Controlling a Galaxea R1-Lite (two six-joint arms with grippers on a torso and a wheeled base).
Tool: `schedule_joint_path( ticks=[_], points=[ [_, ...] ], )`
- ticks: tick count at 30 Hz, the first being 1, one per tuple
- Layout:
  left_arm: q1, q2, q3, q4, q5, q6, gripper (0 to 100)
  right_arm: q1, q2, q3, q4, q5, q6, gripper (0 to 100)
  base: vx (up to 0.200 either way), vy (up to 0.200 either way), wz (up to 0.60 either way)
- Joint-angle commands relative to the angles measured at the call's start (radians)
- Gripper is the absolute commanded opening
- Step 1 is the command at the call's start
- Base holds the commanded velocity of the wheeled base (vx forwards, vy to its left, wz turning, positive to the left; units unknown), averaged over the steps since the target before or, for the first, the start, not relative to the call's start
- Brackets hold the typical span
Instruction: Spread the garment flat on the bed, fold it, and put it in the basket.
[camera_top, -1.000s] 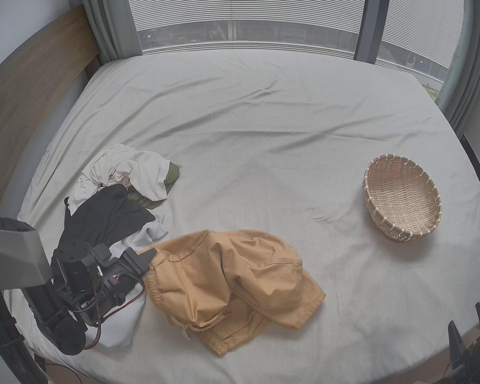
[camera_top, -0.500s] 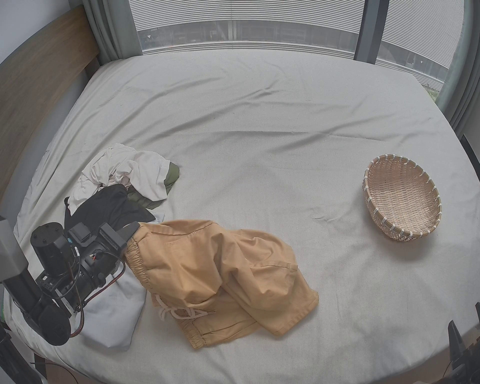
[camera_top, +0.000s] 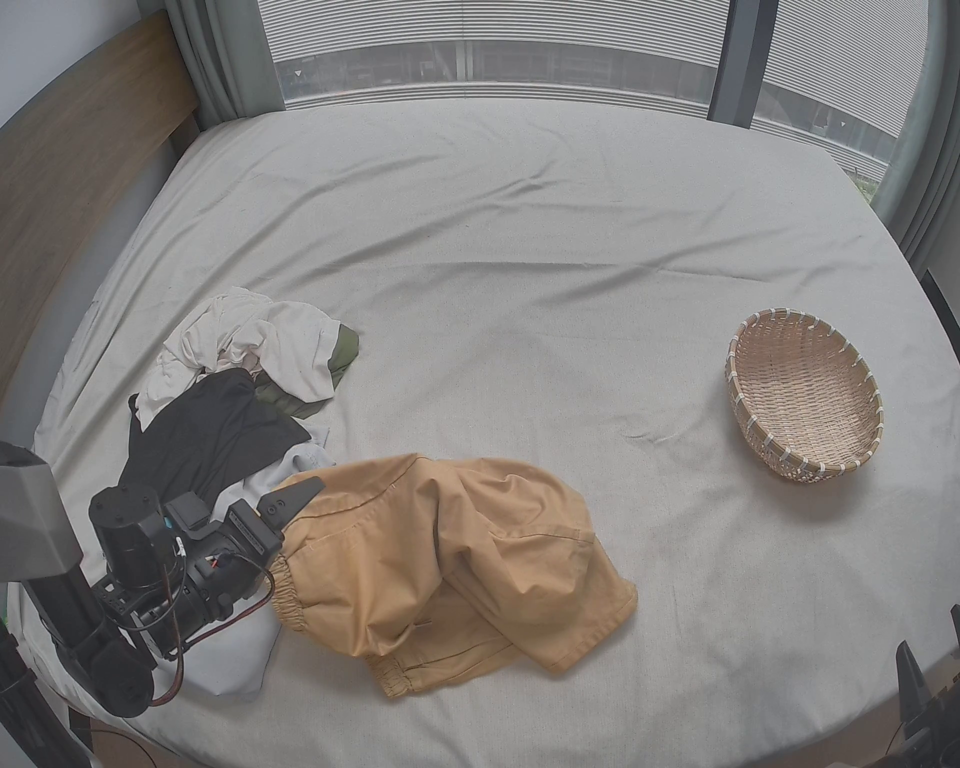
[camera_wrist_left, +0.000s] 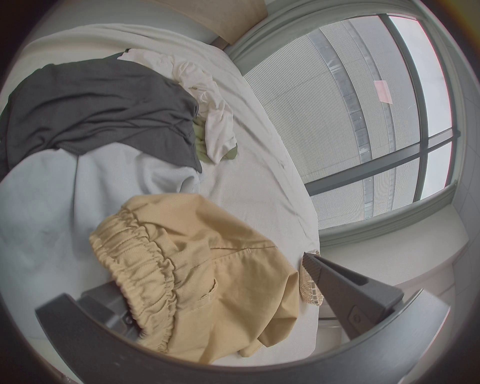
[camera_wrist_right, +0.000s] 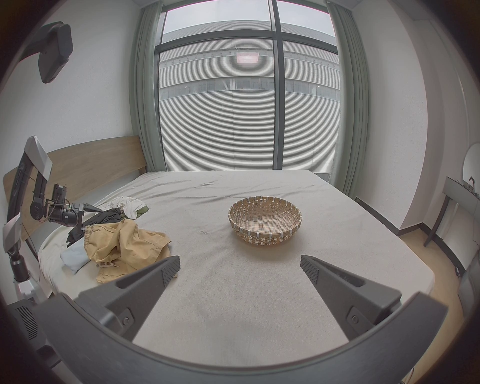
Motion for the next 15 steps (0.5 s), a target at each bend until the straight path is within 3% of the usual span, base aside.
schedule_joint_path(
  ticks=[1, 9, 15],
  points=[
    [-0.016, 0.043, 0.007, 0.0, 0.001, 0.003, 100, 0.001, -0.016, 0.018, 0.0, 0.0, 0.0, 100, 0.0, 0.0, 0.0],
    [-0.018, 0.077, 0.005, -0.001, 0.009, 0.009, 100, 0.001, -0.016, 0.018, 0.0, 0.0, 0.0, 100, 0.0, 0.0, 0.0],
    [-0.015, 0.078, -0.033, 0.0, 0.059, 0.008, 100, -0.001, -0.016, 0.018, 0.0, 0.0, 0.0, 100, 0.0, 0.0, 0.0]
  ],
)
